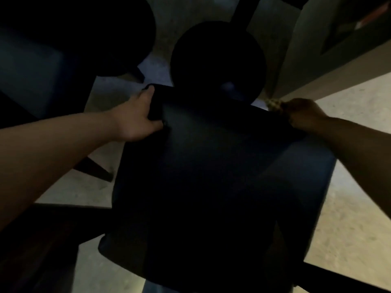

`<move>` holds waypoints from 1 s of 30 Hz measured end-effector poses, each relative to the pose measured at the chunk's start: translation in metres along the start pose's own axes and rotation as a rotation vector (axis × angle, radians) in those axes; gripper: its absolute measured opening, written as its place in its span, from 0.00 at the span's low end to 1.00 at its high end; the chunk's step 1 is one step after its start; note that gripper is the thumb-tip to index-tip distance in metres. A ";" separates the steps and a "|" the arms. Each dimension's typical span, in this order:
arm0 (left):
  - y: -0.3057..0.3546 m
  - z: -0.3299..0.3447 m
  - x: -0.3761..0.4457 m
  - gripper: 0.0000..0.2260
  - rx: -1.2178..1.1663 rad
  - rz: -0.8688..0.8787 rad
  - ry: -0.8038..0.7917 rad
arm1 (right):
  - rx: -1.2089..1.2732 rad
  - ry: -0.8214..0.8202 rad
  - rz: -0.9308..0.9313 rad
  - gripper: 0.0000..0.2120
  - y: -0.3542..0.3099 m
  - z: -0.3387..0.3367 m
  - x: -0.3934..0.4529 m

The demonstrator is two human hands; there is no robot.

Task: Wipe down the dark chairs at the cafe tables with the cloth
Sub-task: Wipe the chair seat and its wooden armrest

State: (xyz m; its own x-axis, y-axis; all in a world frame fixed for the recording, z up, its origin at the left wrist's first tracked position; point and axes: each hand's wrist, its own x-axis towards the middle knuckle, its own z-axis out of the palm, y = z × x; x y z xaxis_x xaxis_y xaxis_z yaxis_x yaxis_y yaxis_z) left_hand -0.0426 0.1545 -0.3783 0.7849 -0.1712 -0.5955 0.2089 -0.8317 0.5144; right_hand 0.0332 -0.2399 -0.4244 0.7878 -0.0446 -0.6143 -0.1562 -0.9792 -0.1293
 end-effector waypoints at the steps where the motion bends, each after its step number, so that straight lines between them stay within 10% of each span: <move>1: -0.005 -0.006 -0.001 0.19 -0.170 -0.063 0.051 | 0.005 -0.004 0.034 0.19 -0.001 0.000 0.000; 3: -0.018 -0.013 -0.004 0.08 -0.463 -0.202 0.069 | 0.033 0.009 0.057 0.20 -0.022 0.003 0.004; 10: -0.060 -0.001 -0.024 0.15 -0.987 -0.421 0.013 | -0.035 -0.024 -0.254 0.17 -0.188 0.025 0.031; 15: -0.063 -0.011 -0.026 0.24 -1.004 -0.446 0.168 | 0.075 -0.039 -0.562 0.11 -0.301 0.044 0.013; 23: -0.067 -0.034 -0.018 0.20 -0.967 -0.467 0.410 | -0.564 0.007 -0.819 0.19 -0.344 0.080 -0.038; 30: -0.068 -0.035 -0.022 0.25 -0.948 -0.475 0.409 | -0.653 -0.403 -1.194 0.14 -0.340 0.165 -0.151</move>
State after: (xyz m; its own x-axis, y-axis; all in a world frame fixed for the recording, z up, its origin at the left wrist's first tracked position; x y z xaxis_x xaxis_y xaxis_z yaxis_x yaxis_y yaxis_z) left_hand -0.0540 0.2332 -0.3785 0.6037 0.3845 -0.6983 0.7570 -0.0017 0.6535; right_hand -0.1312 0.1324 -0.4165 0.0097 0.8114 -0.5844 0.8585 -0.3064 -0.4112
